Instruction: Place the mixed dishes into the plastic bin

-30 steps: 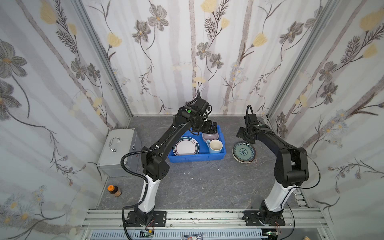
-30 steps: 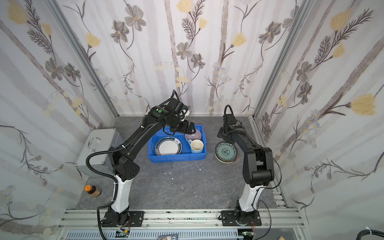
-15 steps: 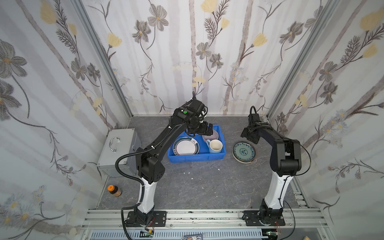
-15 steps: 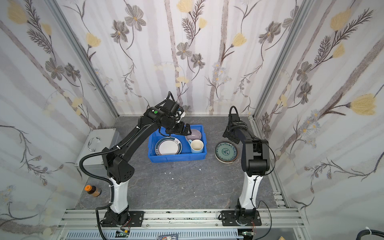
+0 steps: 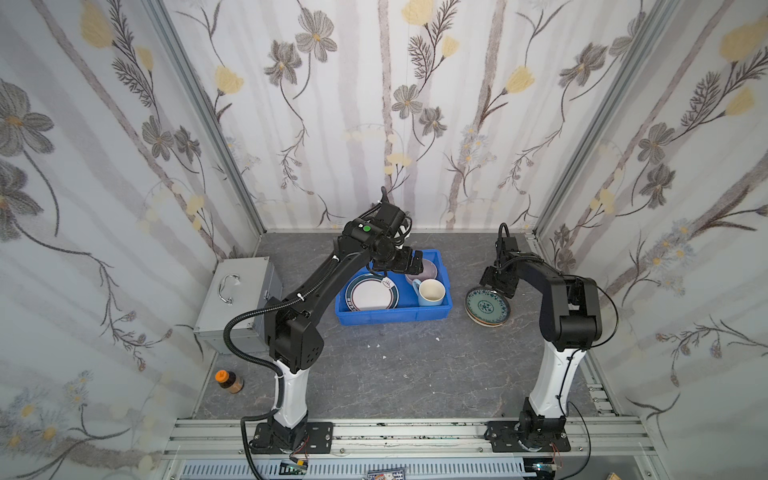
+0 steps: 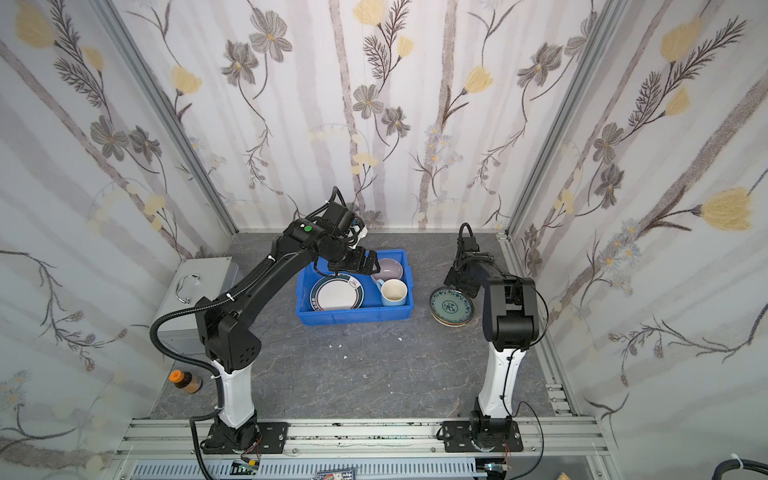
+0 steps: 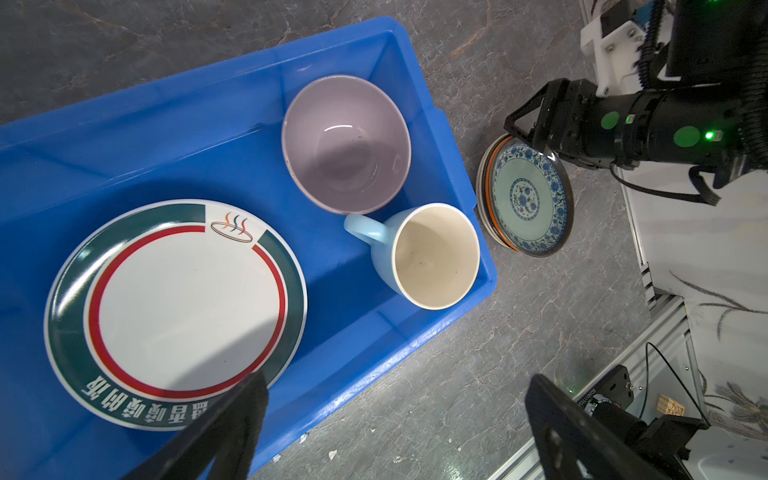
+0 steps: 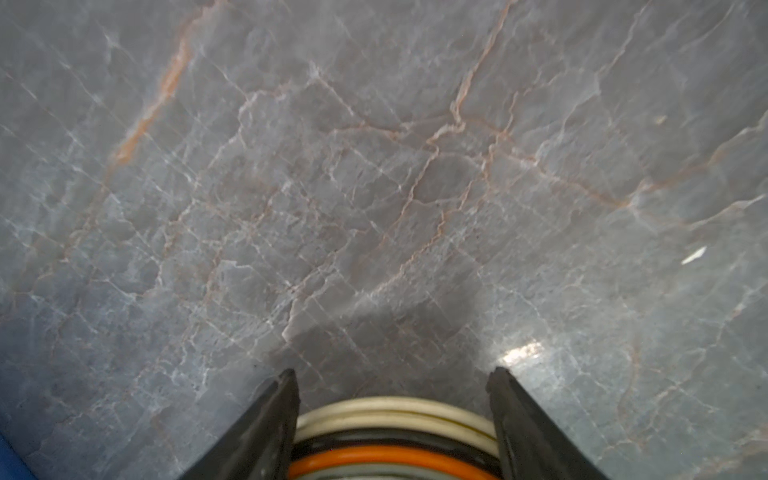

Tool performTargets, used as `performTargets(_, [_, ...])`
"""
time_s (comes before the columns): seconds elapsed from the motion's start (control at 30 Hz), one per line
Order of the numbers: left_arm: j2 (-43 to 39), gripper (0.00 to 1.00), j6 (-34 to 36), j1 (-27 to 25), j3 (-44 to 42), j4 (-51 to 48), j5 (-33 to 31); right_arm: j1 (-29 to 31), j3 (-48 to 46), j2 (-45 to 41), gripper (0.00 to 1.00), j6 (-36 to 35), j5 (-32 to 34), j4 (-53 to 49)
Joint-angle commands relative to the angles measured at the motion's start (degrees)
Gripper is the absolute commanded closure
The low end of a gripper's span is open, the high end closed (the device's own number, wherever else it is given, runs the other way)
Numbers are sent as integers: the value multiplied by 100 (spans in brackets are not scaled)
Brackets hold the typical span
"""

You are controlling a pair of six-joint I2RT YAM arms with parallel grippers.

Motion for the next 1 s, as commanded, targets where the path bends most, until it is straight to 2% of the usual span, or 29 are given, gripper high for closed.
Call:
performTargets(0.0, [-175,0,-111,-2,-196,218,1,13,-319,-250,28,-65,-207,-9])
performTargets(0.37, [-808,0,-418,-67,-1196,621,-175,334,-1796,-1365,28,-20,-507,216])
performTargets(0.67, [-1502,0,-776,-316,-2155,939,-463,1170,-2555,-2333,28,318,-698,281])
performTargets(0.83, [-2009,0,-1118,-577,-2784,1176,-678,985,-2914,-3063,27,256,-239,63])
performTargets(0.9, [-2208,6,-1297,-737,-3081,1302,-770,765,-3187,-3477,26,258,-238,70])
performTargets(0.97, [-2439,7,-1520,-970,-3453,1439,-833,586,-3467,-3828,23,285,-269,113])
